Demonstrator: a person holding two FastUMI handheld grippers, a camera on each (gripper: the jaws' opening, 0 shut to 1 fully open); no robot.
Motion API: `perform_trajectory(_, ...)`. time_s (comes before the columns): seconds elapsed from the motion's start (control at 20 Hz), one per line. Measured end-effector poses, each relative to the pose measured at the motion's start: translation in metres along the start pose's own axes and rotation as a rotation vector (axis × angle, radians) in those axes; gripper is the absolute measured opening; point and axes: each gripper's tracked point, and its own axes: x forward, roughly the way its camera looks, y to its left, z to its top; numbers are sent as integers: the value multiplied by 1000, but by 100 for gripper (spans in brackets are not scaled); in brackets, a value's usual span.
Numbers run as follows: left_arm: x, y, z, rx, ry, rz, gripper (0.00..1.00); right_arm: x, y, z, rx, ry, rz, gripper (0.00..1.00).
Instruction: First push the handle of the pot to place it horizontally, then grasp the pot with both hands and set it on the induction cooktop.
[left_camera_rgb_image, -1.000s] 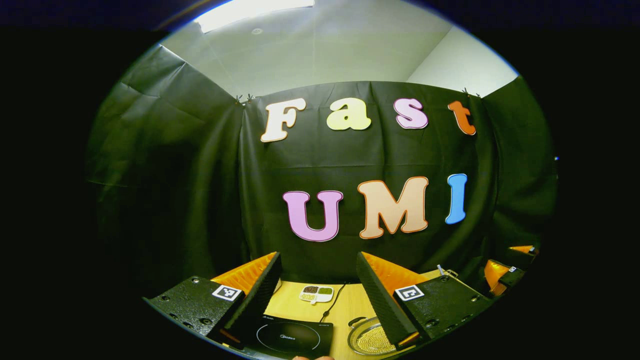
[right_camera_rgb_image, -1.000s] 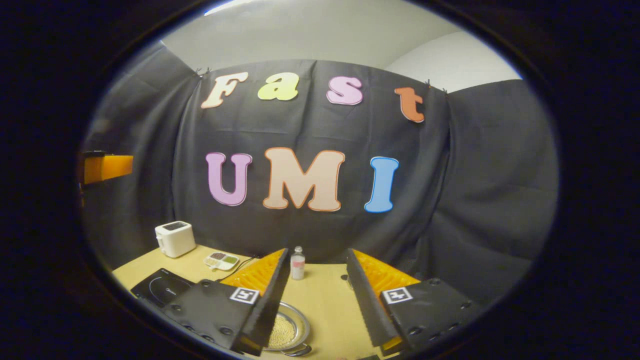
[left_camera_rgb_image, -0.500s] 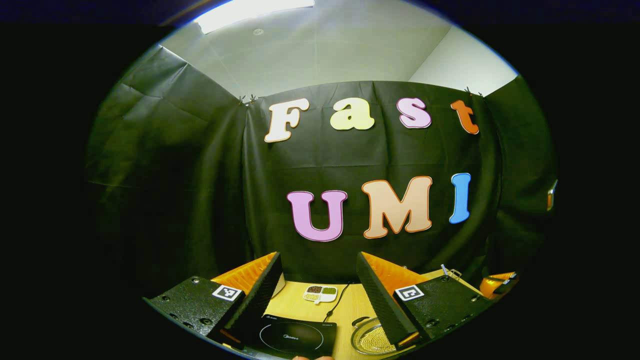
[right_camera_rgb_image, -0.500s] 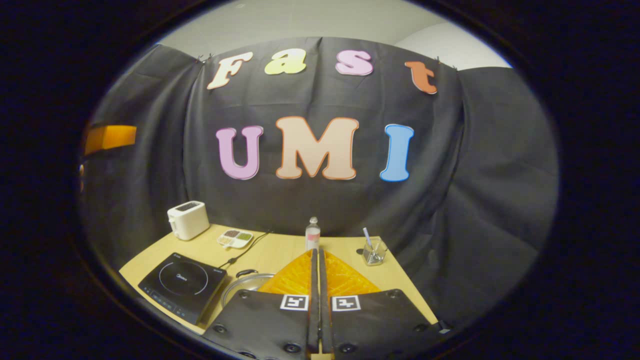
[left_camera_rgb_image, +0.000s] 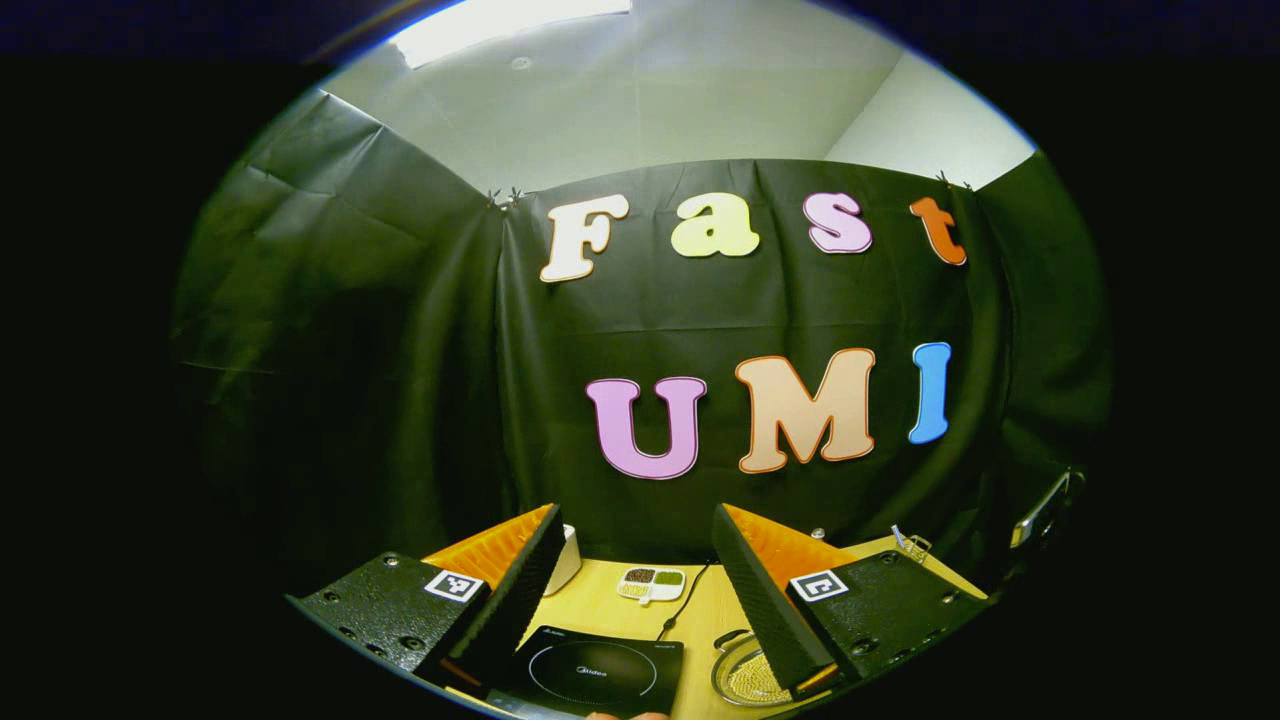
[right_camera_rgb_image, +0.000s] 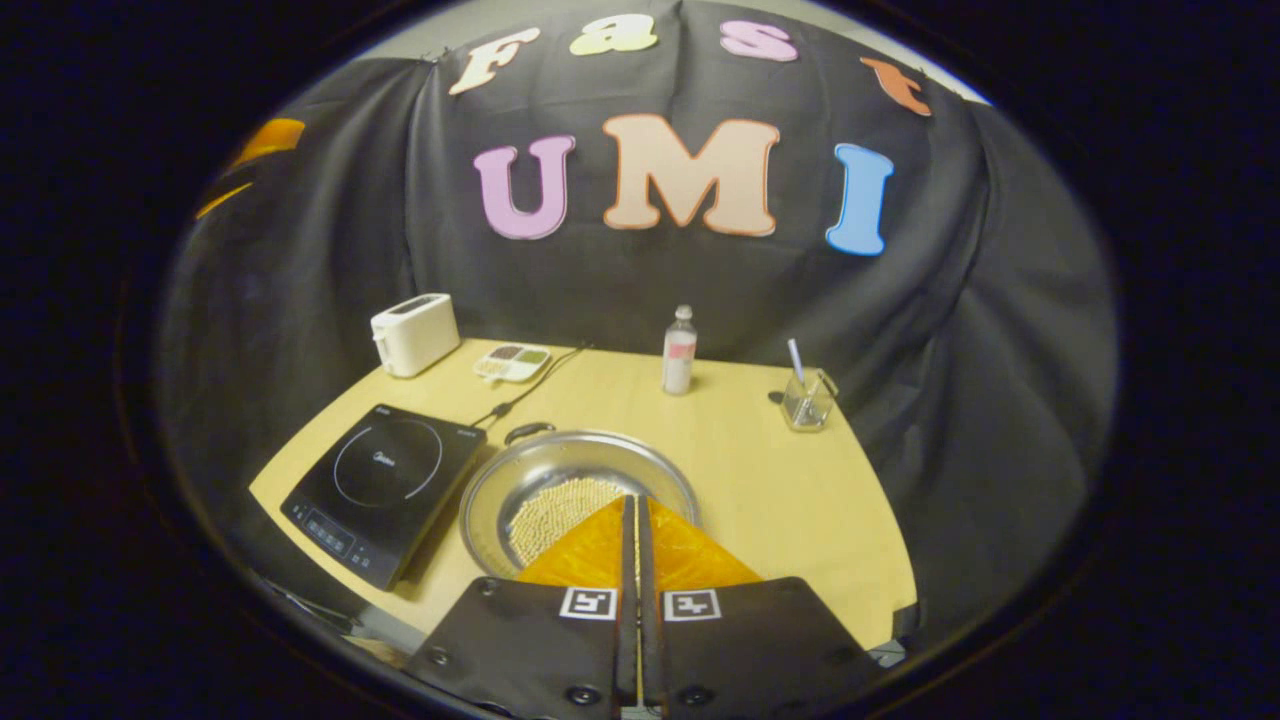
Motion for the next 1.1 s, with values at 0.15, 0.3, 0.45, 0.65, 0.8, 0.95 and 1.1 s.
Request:
perform_trajectory(0.15, -1, 6, -2, -3, 4, 13, 93, 9, 7, -30, -4, 84, 30, 3)
perform_trajectory(0.3, 0, 11, -4, -8, 7, 25, 93, 19, 17, -68, 26, 207, 71, 3)
perform_trajectory(0.45, 1, 16, -6, -2, 10, 36, 93, 23, 23, -90, 67, 298, 92, 3)
perform_trajectory(0.65, 3, 20, -7, -4, 9, 45, 93, 31, 28, -117, 94, 400, 107, 4)
perform_trajectory(0.8, 6, 25, -7, -3, 9, 59, 93, 35, 26, -133, 103, 458, 103, 3)
perform_trajectory(0.95, 10, 31, -4, 0, -3, 72, 93, 42, 28, -146, 117, 511, 106, 3)
perform_trajectory(1.1, 13, 34, -1, 5, -15, 85, 93, 44, 29, -154, 113, 561, 112, 3)
